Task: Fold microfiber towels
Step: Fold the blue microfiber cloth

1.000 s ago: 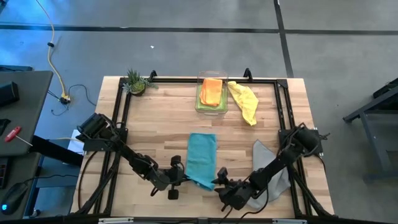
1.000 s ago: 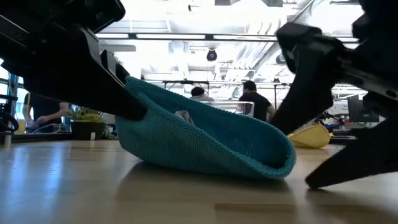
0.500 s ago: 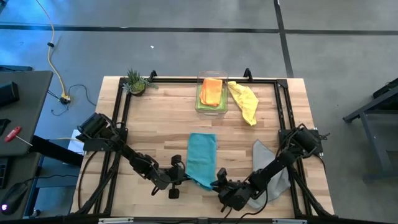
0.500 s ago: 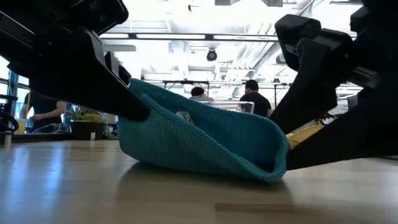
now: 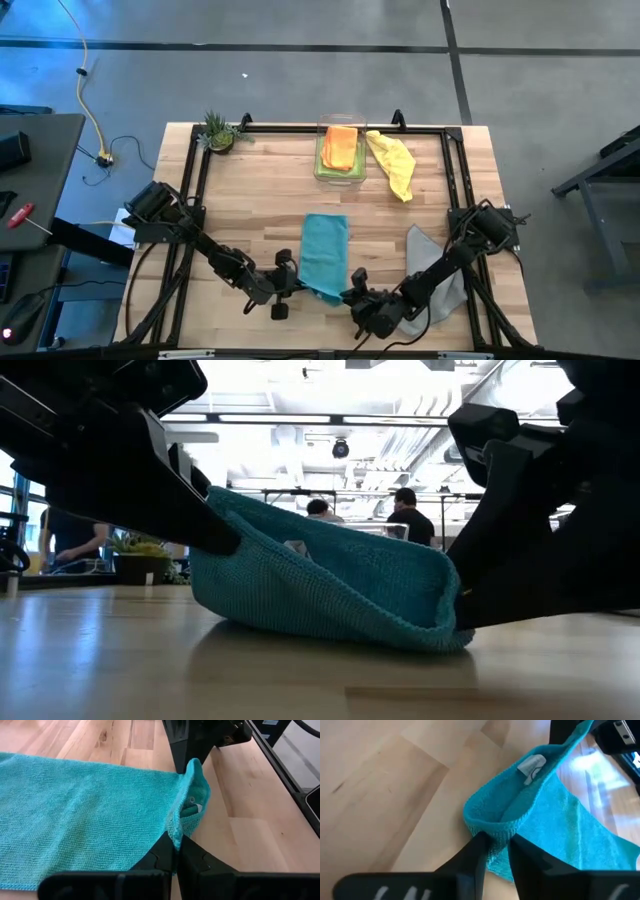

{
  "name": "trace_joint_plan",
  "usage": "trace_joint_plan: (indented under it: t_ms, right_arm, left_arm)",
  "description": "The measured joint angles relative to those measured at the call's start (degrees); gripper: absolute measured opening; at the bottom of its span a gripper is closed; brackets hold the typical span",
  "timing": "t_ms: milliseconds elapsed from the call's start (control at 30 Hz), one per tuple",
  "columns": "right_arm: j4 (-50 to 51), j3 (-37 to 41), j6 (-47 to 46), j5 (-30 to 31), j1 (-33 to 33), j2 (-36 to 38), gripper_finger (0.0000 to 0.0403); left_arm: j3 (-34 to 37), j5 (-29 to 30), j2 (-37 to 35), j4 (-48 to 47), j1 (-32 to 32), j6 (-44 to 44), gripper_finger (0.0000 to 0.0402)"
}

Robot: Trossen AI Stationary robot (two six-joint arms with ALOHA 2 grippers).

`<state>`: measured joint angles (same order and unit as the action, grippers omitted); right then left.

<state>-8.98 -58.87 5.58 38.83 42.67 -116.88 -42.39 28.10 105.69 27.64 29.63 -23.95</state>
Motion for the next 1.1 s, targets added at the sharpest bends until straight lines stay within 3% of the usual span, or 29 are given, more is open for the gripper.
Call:
trace_joint_plan:
  t_ms: [300, 467, 633, 867, 1100]
  right_arm:
    - [0.8, -0.4, -0.9, 5.1, 2.7, 0.2, 0.0164]
    - [1.5, -3.4, 4.1, 5.3, 3.7, 0.1, 0.0182]
    - [2.7, -5.9, 5.6, -0.3, 3.3, 0.2, 0.0143]
    - [9.9, -9.7, 1.3, -7.6, -0.8, 0.2, 0.0011]
    - [24.7, -16.5, -6.5, -15.0, -5.1, 0.1, 0.0016]
  left_arm:
    - [0.0, 0.0, 0.0, -0.9, 0.0, -2.0, 0.0]
    - [0.0, -0.1, 0.0, -1.0, -0.4, -2.7, 0.0]
    - [0.0, -0.1, 0.0, -1.1, -1.3, -2.9, 0.0]
    - [0.0, -0.4, 0.0, -1.1, -2.0, -4.9, 0.0]
    - [0.0, -0.4, 0.0, -1.0, -2.1, -5.9, 0.0]
